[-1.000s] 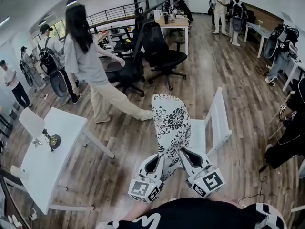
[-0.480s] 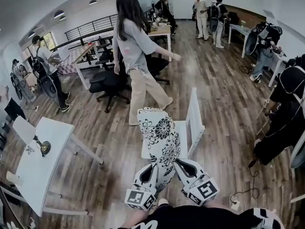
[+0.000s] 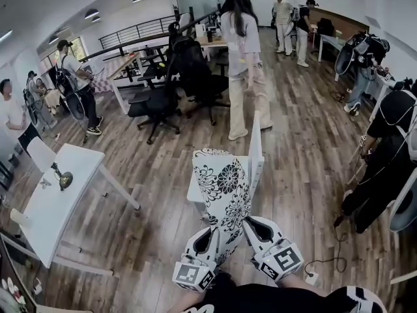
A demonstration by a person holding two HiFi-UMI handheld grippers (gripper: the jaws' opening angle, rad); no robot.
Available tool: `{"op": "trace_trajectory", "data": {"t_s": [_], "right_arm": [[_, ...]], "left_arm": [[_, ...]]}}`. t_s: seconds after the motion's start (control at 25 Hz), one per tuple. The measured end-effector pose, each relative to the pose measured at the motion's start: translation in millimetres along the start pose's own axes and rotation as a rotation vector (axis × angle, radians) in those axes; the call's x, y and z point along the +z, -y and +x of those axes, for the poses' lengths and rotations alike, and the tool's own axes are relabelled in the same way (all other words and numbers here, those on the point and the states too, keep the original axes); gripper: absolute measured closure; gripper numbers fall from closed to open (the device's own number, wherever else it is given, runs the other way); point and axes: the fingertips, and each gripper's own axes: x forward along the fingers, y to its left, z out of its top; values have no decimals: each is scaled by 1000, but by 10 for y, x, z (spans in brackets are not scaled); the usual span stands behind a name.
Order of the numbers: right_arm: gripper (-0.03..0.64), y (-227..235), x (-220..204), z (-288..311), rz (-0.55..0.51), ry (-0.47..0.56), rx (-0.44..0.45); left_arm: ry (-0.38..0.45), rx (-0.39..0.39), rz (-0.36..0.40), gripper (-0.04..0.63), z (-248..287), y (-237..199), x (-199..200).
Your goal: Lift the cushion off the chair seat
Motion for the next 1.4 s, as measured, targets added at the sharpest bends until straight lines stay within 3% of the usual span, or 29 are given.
{"op": "trace_trajectory", "data": {"t_s": [0.36, 0.88, 1.4], "right_arm": [[583, -273, -93, -568, 32, -11, 33], [583, -639, 72, -914, 16, 1, 20], [583, -1857, 7, -1513, 34, 24, -18]], "left_arm": [[-9, 42, 4, 574, -503, 503, -158], [50, 0, 15, 574, -793, 803, 152], [16, -40, 10, 574, -2145, 1067, 104]]}}
